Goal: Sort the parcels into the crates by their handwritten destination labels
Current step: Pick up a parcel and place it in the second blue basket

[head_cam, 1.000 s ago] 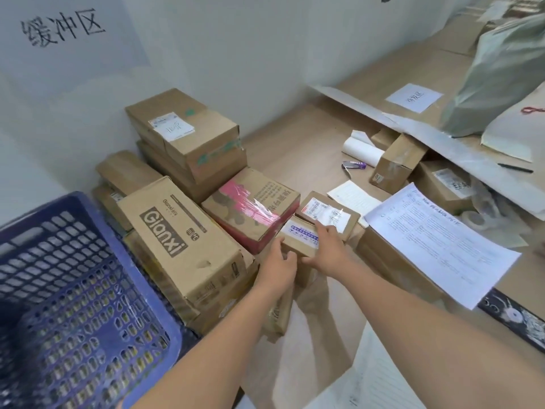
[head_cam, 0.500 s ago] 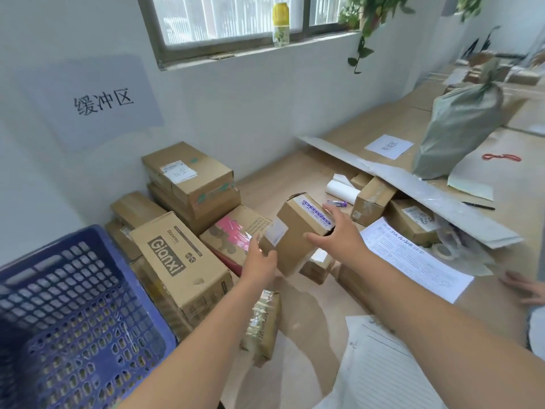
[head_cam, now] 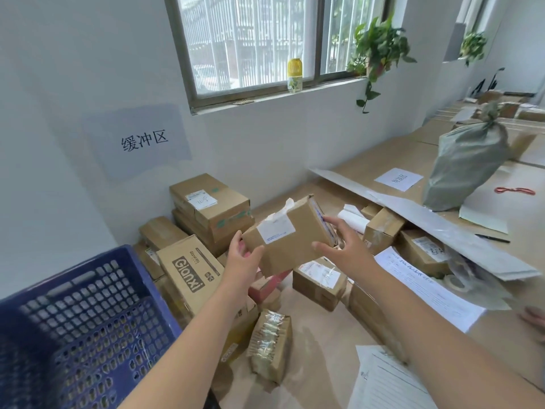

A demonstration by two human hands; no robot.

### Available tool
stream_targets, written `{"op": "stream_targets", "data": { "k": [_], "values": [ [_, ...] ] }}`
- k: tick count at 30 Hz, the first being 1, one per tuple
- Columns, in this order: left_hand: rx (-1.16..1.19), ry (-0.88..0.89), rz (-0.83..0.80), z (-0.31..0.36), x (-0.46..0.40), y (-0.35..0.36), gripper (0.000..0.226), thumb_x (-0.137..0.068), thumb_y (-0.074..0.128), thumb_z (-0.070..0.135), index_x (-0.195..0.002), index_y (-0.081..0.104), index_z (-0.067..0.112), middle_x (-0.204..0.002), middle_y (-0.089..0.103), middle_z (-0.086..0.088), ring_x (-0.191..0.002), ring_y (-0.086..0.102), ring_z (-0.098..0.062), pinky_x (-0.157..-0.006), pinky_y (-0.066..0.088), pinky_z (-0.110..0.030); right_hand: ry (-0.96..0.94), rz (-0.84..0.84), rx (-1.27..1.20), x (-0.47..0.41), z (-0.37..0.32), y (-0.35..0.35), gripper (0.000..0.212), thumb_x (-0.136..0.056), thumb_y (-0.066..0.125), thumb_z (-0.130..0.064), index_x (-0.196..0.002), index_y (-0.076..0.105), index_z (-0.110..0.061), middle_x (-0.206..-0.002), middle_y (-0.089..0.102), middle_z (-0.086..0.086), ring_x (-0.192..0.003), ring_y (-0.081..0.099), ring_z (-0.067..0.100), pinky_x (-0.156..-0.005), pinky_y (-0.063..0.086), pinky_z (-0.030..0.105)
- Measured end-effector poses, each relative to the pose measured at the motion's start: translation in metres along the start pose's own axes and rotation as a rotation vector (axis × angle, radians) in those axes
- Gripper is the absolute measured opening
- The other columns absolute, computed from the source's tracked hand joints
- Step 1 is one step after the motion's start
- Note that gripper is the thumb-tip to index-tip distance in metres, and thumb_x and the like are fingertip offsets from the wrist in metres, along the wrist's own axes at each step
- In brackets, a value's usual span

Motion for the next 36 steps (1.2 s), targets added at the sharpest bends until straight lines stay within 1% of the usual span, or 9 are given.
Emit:
{"op": "stream_targets", "data": {
  "k": [3,7,9,12,18,23,28,32,36],
  "values": [
    [-0.031,0.068,0.012,0.009,0.003,-0.008,0.08,-0.093,0.069,0.031,-0.156,0.022,0.041,-0.149,0.046,0.004,-0.129,0.053,-0.023,-0.097,0.055,-0.048,0.043,-0.021,0.015,-0.002,0.004,0.003,0.053,-0.083,0.068,-0.055,-0.133,0.052,-0.047,-0.14,0.044,-0.007,-0.125,0.046,0.008,-0.1,0.042,0.033],
    [-0.084,0.145,0.008,0.021,0.01,-0.013,0.098,-0.068,0.076,0.059,-0.153,0.03,0.043,-0.144,0.05,0.007,-0.126,0.056,-0.02,-0.098,0.055,-0.049,0.149,-0.059,-0.191,0.001,0.003,0.014,0.043,-0.09,0.052,-0.06,-0.129,0.056,-0.043,-0.131,0.059,-0.012,-0.12,0.059,0.01,-0.083,0.057,0.035],
    [-0.115,0.174,0.015,0.022,0.01,-0.017,0.098,-0.065,0.074,0.063,-0.152,0.033,0.043,-0.143,0.051,0.008,-0.124,0.057,-0.019,-0.098,0.054,-0.049,0.183,-0.055,-0.231,0.002,0.003,0.018,0.046,-0.087,0.051,-0.064,-0.126,0.057,-0.042,-0.13,0.06,-0.01,-0.12,0.059,0.012,-0.09,0.058,0.045],
    [-0.146,0.203,0.013,0.021,0.01,-0.021,0.092,-0.068,0.073,0.064,-0.15,0.035,0.044,-0.142,0.052,0.009,-0.121,0.059,-0.016,-0.097,0.056,-0.046,0.213,-0.047,-0.248,0.0,0.003,0.023,0.048,-0.088,0.05,-0.065,-0.125,0.057,-0.036,-0.129,0.06,-0.007,-0.12,0.059,0.015,-0.092,0.058,0.048],
    [-0.204,0.229,-0.007,0.021,0.011,-0.021,0.084,-0.073,0.073,0.063,-0.147,0.036,0.048,-0.141,0.052,0.009,-0.124,0.057,-0.017,-0.098,0.055,-0.047,0.22,0.008,-0.324,-0.002,0.003,0.023,0.024,-0.096,0.059,-0.043,-0.117,0.055,-0.031,-0.123,0.06,0.006,-0.112,0.062,0.022,-0.082,0.062,0.046],
    [-0.209,0.263,-0.016,0.025,0.01,-0.018,0.064,-0.091,0.069,0.04,-0.148,0.041,0.041,-0.14,0.051,0.007,-0.122,0.056,-0.013,-0.1,0.054,-0.045,0.203,0.061,-0.369,-0.003,0.0,0.021,0.023,-0.097,0.054,-0.026,-0.12,0.054,-0.026,-0.12,0.061,0.008,-0.1,0.062,0.017,-0.091,0.058,0.051],
    [-0.167,0.268,-0.015,0.027,0.015,-0.021,0.06,-0.092,0.068,0.035,-0.147,0.045,0.039,-0.136,0.058,0.006,-0.119,0.062,-0.017,-0.094,0.058,-0.046,0.204,0.095,-0.332,0.002,-0.001,0.021,0.017,-0.097,0.051,-0.025,-0.112,0.059,-0.027,-0.114,0.066,0.002,-0.106,0.061,0.016,-0.1,0.052,0.053],
    [-0.141,0.293,-0.003,0.037,0.041,-0.029,0.052,-0.098,0.063,0.021,-0.145,0.047,0.036,-0.125,0.066,0.011,-0.114,0.066,-0.012,-0.089,0.06,-0.037,0.187,0.062,-0.336,0.016,-0.011,0.028,0.02,-0.099,0.049,-0.025,-0.118,0.057,-0.023,-0.115,0.065,0.003,-0.104,0.059,0.013,-0.099,0.053,0.049],
    [-0.164,0.299,0.102,0.048,0.081,-0.065,0.053,-0.097,0.063,0.025,-0.146,0.046,0.038,-0.121,0.061,0.02,-0.113,0.065,-0.009,-0.09,0.059,-0.033,0.145,-0.009,-0.379,0.035,-0.038,0.056,0.021,-0.099,0.05,-0.023,-0.119,0.056,-0.021,-0.112,0.064,0.002,-0.095,0.06,0.01,-0.092,0.054,0.043]
  ]
}}
Point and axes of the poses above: each hand's wrist, its own x-axis away from the middle knuckle, its own y-axis out of the palm, z = x × y, the point moved 9 cm from there along -x, towards the middle knuckle
